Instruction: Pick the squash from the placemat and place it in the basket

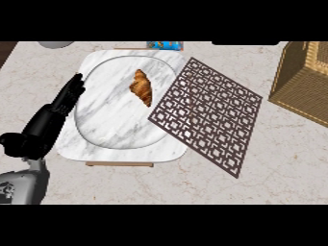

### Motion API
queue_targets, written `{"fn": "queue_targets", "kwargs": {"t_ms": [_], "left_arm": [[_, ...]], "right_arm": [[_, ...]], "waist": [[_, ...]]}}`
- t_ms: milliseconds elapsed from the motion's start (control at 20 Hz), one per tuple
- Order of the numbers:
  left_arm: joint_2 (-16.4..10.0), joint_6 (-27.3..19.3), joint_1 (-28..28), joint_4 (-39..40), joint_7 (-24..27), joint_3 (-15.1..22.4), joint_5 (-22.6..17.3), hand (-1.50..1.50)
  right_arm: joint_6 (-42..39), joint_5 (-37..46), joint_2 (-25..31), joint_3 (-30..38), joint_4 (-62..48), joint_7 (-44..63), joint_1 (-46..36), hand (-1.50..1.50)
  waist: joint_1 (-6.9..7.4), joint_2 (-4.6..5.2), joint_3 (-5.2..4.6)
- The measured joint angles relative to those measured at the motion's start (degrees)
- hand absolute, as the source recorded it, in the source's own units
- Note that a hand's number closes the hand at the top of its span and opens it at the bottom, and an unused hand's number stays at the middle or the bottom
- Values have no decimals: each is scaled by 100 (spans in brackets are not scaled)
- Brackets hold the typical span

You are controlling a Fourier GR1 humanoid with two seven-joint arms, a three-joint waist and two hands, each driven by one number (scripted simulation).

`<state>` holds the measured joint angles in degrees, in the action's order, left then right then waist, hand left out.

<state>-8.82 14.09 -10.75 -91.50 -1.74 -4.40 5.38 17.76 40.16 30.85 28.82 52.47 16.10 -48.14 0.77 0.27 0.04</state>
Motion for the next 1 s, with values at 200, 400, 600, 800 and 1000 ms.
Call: {"fn": "queue_targets", "kwargs": {"t_ms": [200, 400, 600, 800, 1000], "left_arm": [[56, 3, 136, -145, -35, 56, -6, 0], [95, -43, 116, -75, 21, 88, 63, 0], [-4, 37, 80, -49, 47, -13, -9, 0], [-34, 65, -21, 73, 62, -52, -21, 0], [-17, 88, -49, 44, 12, -23, -33, 0]], "right_arm": [[548, -46, 102, 87, -611, -711, 76, 150], [1023, -185, 253, 242, -1249, -1401, 51, 150], [1352, -622, 344, 610, -1589, -1892, -9, -150], [1453, -816, 603, 719, -2231, -2425, -228, -150], [1420, -914, 841, 736, -2667, -2794, -461, -150]], "waist": [[24, 4, 1], [31, 12, 3], [30, 12, 4], [53, 24, 5], [75, 29, 5]]}}
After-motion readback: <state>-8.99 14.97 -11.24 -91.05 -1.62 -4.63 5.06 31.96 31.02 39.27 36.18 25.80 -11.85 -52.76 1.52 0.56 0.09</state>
